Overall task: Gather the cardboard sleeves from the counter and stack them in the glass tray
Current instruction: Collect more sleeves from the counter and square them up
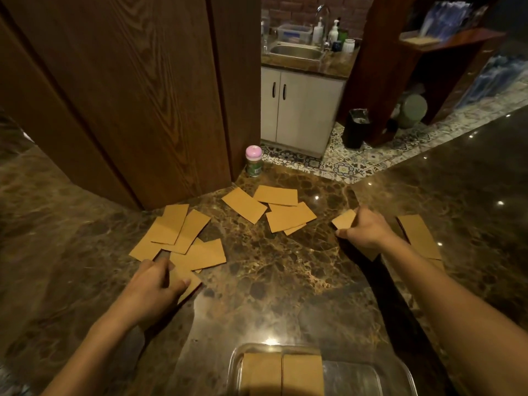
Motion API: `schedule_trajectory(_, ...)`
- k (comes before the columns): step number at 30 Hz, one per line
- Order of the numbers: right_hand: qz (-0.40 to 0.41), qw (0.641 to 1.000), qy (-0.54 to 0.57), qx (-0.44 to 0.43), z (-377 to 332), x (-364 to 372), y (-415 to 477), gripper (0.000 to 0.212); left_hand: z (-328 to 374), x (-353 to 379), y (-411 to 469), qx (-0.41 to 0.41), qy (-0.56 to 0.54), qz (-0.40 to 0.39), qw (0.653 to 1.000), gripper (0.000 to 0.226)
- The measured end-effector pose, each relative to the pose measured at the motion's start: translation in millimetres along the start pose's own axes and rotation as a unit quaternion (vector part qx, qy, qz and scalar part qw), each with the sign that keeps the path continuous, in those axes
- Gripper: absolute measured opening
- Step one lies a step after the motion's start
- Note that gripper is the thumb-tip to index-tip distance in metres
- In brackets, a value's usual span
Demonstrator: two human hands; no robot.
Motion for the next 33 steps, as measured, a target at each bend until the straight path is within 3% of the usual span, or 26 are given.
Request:
schedule_trajectory(4, -0.026, 0.994, -0.006, -0.106, -59.9, 1.5, 4.1, 0.069, 13.8, -45.1, 24.1, -0.026, -0.134, 0.101, 0.985, 0.094)
schedule_trajectory(7, -0.046, 0.986, -0.018, -0.156, -110.6, 8.6, 11.7, 0.075, 21.2, -63.9, 56.2, -0.067, -0.064, 0.114, 0.989, 0.124)
schedule_trajectory(10, -0.047, 0.986, -0.033, -0.159, -145.1, 20.8, 24.4, 0.097, 20.4, -58.5, 81.3, -0.102, -0.006, 0.088, 0.991, 0.135)
schedule_trajectory(14, -0.061, 0.987, -0.027, -0.145, -168.9, 45.6, 44.0, 0.113, 21.8, -48.5, 96.3, -0.114, -0.044, 0.077, 0.990, 0.128)
schedule_trajectory(18, -0.026, 0.985, -0.091, -0.144, -178.0, 50.8, 52.9, 0.094, 42.6, -36.5, 95.6, -0.094, 0.008, 0.039, 0.995, 0.125)
schedule_trajectory(20, -0.022, 0.983, -0.118, -0.140, -174.8, 50.0, 50.6, 0.087, 54.5, -25.1, 88.2, -0.051, 0.022, 0.051, 0.997, 0.117)
schedule_trajectory(24, -0.049, 0.988, -0.110, -0.095, -141.6, 53.7, 33.2, 0.093, 80.5, 15.2, 66.2, 0.046, 0.064, 0.058, 0.995, 0.109)
schedule_trajectory(31, -0.028, 0.995, -0.019, -0.096, -86.9, 47.8, -10.8, 0.077, 118.9, 45.8, 23.5, 0.208, 0.119, 0.176, 0.955, 0.046)
schedule_trajectory(33, -0.010, 0.996, 0.037, -0.086, -70.7, 41.4, -24.1, 0.077, 130.9, 45.8, 11.0, 0.250, 0.100, 0.182, 0.946, 0.045)
Point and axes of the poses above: each hand's wrist, its own y-axis towards the middle knuckle, its own x-axis out of the palm, z = x × y, the point moved 7 cm from there along y, towards the middle knuckle, and after that the axes turned 7 degrees about -z, right-handed, at the moved point
